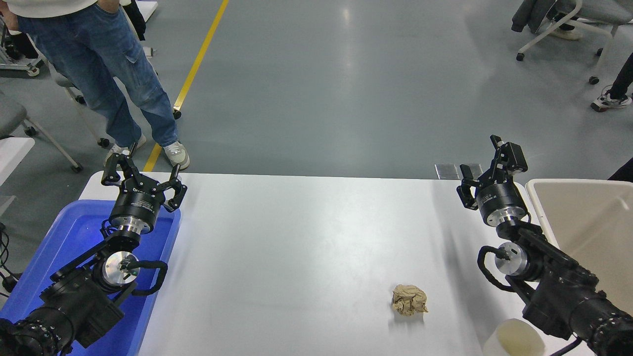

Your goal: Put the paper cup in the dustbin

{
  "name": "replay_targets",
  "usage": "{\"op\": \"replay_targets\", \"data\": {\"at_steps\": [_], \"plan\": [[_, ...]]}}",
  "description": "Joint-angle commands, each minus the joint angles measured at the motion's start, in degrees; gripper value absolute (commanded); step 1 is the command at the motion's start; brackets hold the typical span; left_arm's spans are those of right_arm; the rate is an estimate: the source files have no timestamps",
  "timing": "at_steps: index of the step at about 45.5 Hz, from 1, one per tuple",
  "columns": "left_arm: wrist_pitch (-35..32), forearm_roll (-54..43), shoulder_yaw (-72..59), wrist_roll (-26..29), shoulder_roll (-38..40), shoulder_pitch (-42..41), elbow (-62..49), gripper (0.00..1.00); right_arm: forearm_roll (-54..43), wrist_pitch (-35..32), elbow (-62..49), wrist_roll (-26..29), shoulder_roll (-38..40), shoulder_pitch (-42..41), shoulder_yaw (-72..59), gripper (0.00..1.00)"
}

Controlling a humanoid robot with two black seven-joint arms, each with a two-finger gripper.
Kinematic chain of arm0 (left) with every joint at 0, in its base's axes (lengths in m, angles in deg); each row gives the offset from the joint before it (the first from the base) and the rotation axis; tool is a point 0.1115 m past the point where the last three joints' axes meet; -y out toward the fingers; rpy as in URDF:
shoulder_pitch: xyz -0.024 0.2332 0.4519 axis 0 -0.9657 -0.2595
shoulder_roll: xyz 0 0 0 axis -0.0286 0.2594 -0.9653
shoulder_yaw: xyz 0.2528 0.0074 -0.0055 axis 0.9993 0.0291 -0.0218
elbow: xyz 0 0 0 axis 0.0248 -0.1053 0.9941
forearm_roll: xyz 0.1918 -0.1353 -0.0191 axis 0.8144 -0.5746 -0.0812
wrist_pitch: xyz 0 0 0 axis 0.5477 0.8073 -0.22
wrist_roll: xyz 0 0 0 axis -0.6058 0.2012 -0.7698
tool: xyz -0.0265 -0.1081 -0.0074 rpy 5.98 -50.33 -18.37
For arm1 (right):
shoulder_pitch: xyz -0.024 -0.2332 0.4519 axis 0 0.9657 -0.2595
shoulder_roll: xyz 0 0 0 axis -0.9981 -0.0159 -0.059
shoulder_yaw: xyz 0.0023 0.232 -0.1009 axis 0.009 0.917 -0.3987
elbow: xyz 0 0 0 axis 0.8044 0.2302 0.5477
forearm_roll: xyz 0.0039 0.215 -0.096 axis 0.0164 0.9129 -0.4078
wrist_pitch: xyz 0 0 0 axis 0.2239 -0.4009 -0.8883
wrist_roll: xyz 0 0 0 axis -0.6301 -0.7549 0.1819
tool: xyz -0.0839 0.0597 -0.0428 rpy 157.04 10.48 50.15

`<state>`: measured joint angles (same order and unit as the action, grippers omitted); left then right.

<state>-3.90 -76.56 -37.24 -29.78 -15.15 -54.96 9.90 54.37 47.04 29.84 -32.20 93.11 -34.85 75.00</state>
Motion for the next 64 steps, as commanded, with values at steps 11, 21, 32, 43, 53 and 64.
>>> {"op": "replay_targets", "data": {"at_steps": [11, 21, 32, 43, 53, 64], "plan": [[0.0, 0.0, 0.0, 0.0, 0.0, 0.0, 0.0, 1.00, 0.0, 0.4, 0.0, 0.0, 0.5, -0.1, 0.2, 1.00], [0.0, 0.0, 0.0, 0.0, 0.0, 0.0, 0.0, 1.00, 0.0, -0.2, 0.7, 0.0, 1.2, 0.7, 0.2, 1.00], [0.0, 0.0, 0.0, 0.0, 0.0, 0.0, 0.0, 1.00, 0.0, 0.7, 1.6, 1.7, 1.1, 0.0, -0.9, 1.00], [0.0, 0.0, 0.0, 0.0, 0.0, 0.0, 0.0, 1.00, 0.0, 4.2, 10.1, 8.7, 6.1, 0.5, -1.2, 1.00], [0.0, 0.0, 0.0, 0.0, 0.0, 0.0, 0.0, 1.00, -1.0, 7.0, 21.8, 17.0, 14.2, 0.6, -7.6, 1.00], [0.0, 0.0, 0.0, 0.0, 0.0, 0.0, 0.0, 1.00, -6.1, 5.7, 33.4, 17.2, 26.7, -0.5, -18.2, 1.00]]}}
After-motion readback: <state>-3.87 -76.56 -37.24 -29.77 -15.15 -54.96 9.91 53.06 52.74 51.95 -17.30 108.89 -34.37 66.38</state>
